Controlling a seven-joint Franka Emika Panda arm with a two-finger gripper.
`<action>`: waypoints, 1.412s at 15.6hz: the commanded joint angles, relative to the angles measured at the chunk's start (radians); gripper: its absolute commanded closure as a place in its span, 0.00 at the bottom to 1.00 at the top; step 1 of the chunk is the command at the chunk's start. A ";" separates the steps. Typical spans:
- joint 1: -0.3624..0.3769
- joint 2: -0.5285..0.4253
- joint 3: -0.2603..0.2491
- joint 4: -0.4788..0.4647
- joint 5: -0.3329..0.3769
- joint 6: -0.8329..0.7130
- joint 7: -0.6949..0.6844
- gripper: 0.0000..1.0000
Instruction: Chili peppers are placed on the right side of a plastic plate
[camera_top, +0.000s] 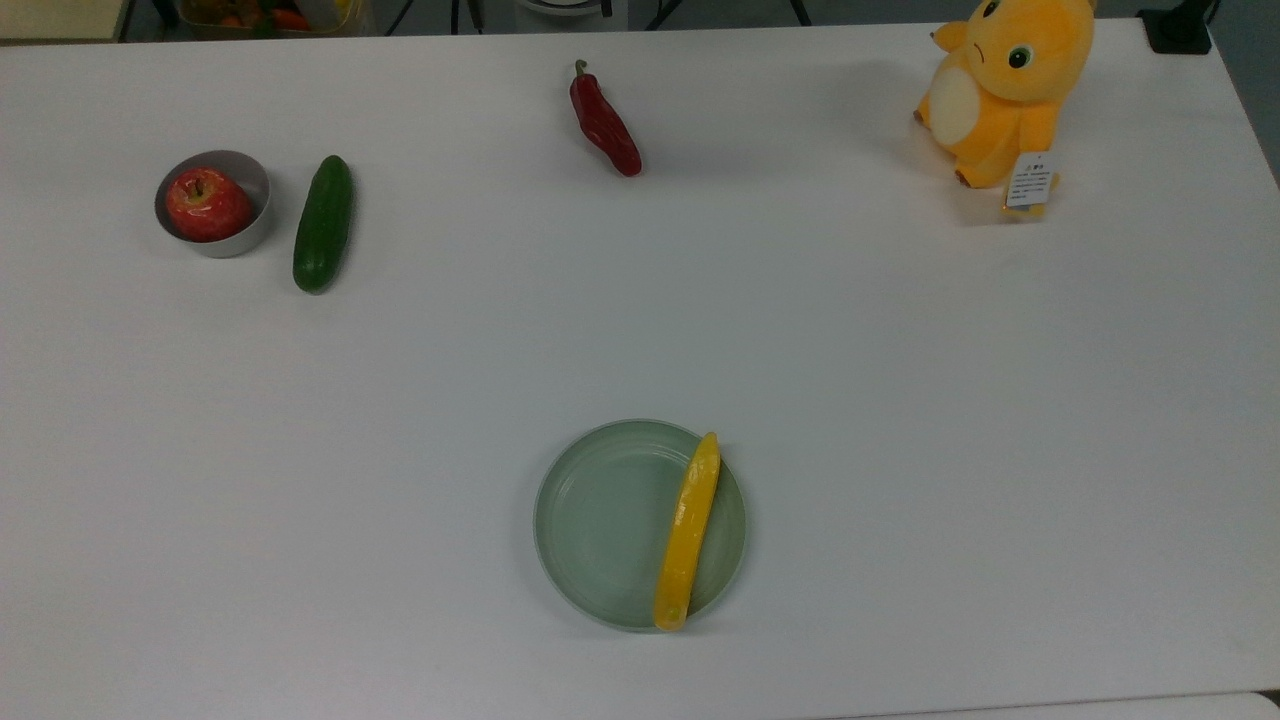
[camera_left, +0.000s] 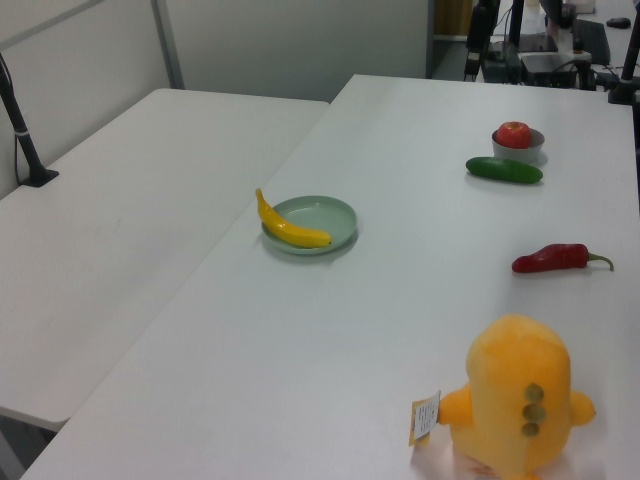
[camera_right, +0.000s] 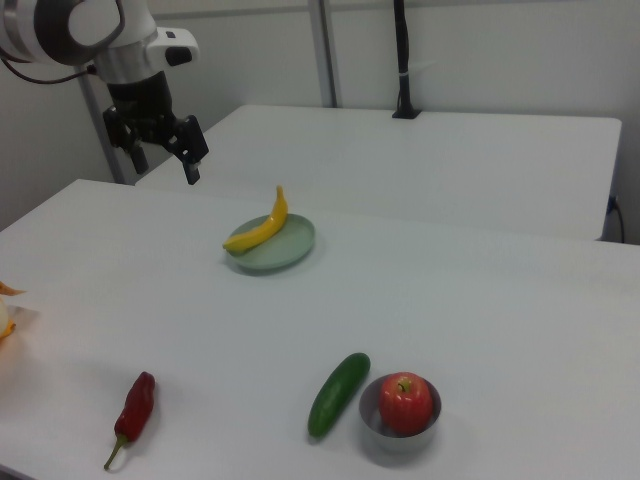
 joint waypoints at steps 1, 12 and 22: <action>0.020 -0.016 -0.023 -0.019 0.008 0.014 -0.005 0.00; 0.020 -0.023 -0.015 -0.054 0.007 -0.090 -0.180 0.00; 0.026 -0.032 0.005 -0.102 0.002 -0.331 -0.218 0.00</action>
